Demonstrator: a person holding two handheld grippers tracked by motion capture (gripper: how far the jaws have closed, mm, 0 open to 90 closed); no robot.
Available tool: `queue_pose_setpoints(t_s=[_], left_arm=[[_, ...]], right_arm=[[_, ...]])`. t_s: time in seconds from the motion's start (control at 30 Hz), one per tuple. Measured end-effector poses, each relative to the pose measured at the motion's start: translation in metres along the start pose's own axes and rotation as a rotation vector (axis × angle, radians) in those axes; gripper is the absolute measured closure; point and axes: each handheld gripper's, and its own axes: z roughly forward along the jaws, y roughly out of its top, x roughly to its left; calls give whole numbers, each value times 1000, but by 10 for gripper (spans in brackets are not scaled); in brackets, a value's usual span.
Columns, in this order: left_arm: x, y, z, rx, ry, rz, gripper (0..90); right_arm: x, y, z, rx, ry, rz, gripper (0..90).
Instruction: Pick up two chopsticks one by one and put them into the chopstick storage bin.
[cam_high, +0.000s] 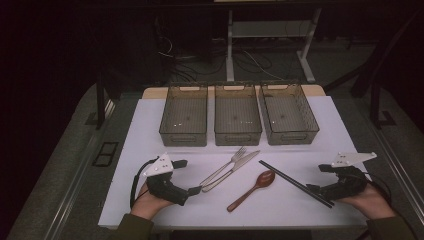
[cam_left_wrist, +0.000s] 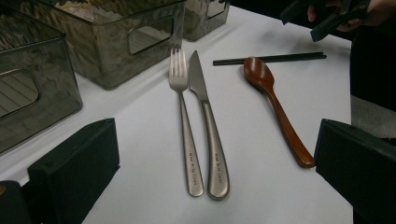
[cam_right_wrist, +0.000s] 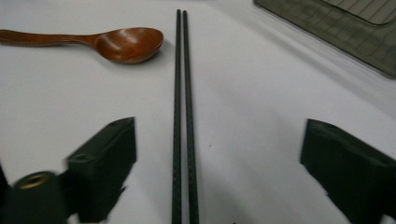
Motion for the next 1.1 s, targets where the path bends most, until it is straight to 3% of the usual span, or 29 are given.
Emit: queue_pose_setpoints(t_s=[0.23,0.7,0.9,1.1], left_arm=[[0,0,0,0,-1,-1,0],[0,0,0,0,1,-1,0],[0,0,0,0,0,1,0],[-1,0,1,1,0,2,0]], right_arm=[[2,0,-1,19,18,-11,233],[5,0,2,90,53,-21,509],[6,-1,4,116,34,-31,632],[7,-3,6,126,23,-34,691]])
